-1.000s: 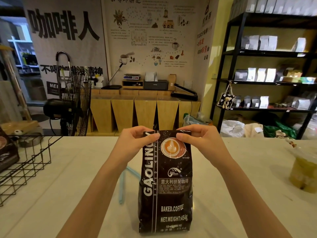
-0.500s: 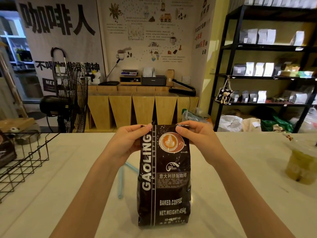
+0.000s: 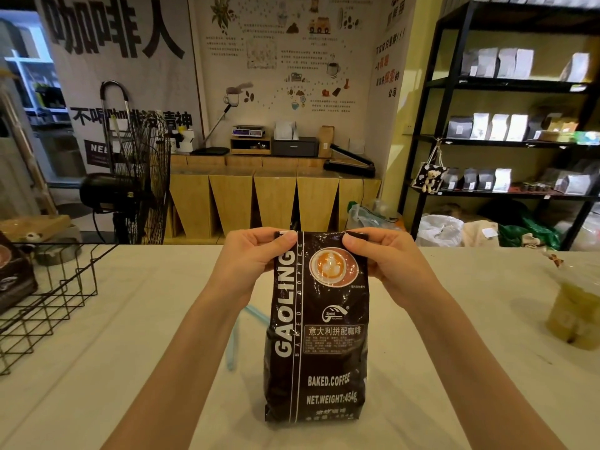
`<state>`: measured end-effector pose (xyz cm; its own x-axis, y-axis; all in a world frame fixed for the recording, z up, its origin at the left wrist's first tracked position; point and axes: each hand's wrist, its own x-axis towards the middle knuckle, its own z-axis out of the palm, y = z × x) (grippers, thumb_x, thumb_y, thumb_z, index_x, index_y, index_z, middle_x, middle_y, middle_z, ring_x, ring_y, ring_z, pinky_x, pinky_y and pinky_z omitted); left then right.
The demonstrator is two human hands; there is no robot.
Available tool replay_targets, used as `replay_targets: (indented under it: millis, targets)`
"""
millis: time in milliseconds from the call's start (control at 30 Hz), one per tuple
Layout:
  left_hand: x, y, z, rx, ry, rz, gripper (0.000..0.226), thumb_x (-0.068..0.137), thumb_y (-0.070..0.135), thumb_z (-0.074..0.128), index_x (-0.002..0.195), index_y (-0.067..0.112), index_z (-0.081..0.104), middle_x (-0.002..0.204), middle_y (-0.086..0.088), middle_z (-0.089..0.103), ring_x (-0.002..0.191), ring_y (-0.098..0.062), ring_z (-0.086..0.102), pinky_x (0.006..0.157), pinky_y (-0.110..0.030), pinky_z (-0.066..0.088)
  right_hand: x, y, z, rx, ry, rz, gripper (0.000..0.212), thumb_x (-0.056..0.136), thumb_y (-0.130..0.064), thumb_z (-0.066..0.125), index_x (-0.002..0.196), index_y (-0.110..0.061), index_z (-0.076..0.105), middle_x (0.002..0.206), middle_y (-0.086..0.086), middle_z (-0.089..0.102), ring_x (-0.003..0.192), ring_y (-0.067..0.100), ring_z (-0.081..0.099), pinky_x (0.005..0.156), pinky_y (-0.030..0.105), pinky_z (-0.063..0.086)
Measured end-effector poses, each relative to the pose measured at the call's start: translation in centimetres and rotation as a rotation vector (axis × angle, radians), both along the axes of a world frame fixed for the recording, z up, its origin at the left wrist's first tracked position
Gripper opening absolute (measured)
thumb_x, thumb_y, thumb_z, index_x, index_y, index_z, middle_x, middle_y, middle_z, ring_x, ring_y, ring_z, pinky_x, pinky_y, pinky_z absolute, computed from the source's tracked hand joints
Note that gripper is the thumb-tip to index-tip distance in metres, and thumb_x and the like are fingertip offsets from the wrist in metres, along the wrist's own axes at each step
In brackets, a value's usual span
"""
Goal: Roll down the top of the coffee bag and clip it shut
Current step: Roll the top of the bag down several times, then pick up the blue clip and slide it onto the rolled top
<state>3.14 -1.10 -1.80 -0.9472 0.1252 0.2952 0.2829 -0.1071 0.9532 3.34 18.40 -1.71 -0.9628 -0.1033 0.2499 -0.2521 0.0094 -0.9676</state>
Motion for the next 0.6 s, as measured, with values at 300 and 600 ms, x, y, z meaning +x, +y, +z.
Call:
replay_targets:
  millis: [300,600]
  targets:
    - [-0.7,-1.2,-0.2,-0.073,-0.025,-0.112,0.025,0.077,0.030,0.056,0.091,0.013,0.068,0.075,0.004,0.073,0.075,-0.010,0.067,0.066,-0.017,0.054,-0.2,-0.7,-0.4,-0.051,-0.023,0.006,0.010,0.081,-0.018,0.062,0.087,-0.014,0.070,0.075,0.003,0.072,0.067,0.014,0.067,0.059,0.020,0.053]
    - [-5.0,-7.6,-5.8,-0.992,-0.278,0.190,0.025,0.089,0.028,0.051,0.111,0.018,0.057,0.107,-0.004,0.058,0.082,-0.015,0.058,0.062,-0.024,0.048,-0.2,-1.0,-0.6,-0.083,-0.039,0.002,0.011,0.083,-0.019,0.061,0.089,-0.014,0.069,0.081,0.006,0.072,0.070,0.016,0.067,0.055,0.017,0.053]
